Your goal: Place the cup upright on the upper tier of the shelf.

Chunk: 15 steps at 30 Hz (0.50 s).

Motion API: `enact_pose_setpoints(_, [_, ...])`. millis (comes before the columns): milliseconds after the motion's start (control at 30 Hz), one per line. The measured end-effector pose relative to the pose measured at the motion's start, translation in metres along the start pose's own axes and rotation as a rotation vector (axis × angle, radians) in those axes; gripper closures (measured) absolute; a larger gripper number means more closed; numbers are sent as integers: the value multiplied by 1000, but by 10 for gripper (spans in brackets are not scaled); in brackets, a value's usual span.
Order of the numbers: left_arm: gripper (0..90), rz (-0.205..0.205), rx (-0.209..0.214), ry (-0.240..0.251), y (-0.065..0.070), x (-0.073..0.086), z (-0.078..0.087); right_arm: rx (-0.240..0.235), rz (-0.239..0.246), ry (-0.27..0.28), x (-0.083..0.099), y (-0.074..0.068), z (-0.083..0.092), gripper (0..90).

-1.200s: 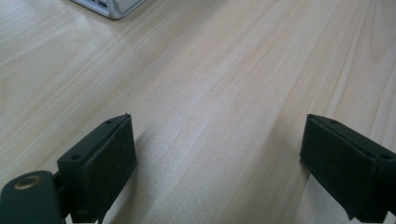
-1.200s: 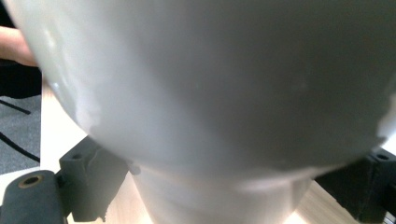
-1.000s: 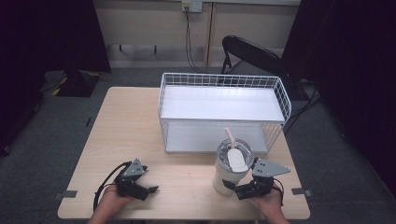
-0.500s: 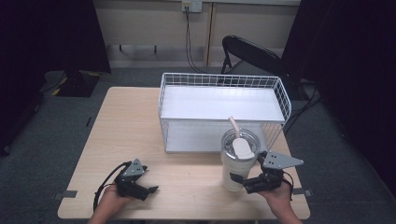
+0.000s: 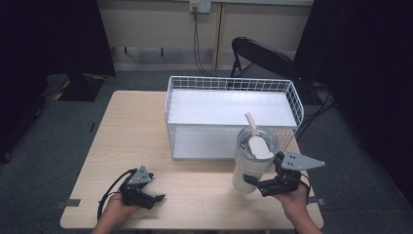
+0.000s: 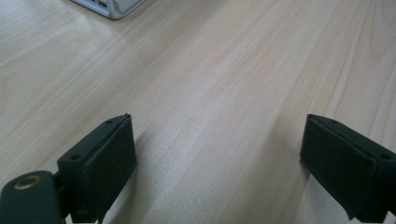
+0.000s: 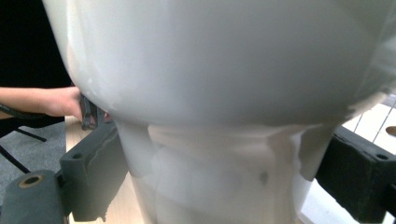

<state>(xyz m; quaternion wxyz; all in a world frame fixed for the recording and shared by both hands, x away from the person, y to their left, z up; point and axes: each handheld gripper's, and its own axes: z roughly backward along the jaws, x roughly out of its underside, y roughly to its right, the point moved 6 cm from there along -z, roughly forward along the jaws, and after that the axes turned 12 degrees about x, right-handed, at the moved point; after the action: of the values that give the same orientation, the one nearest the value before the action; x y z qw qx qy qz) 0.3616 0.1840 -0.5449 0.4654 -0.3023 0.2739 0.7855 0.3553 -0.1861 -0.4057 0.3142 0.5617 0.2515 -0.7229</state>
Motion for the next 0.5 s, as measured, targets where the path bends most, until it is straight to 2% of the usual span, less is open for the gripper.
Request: enact_pose_setpoints(500, [98,0,0,1,0,0,0,-10,-5,26,-26,5,4,100])
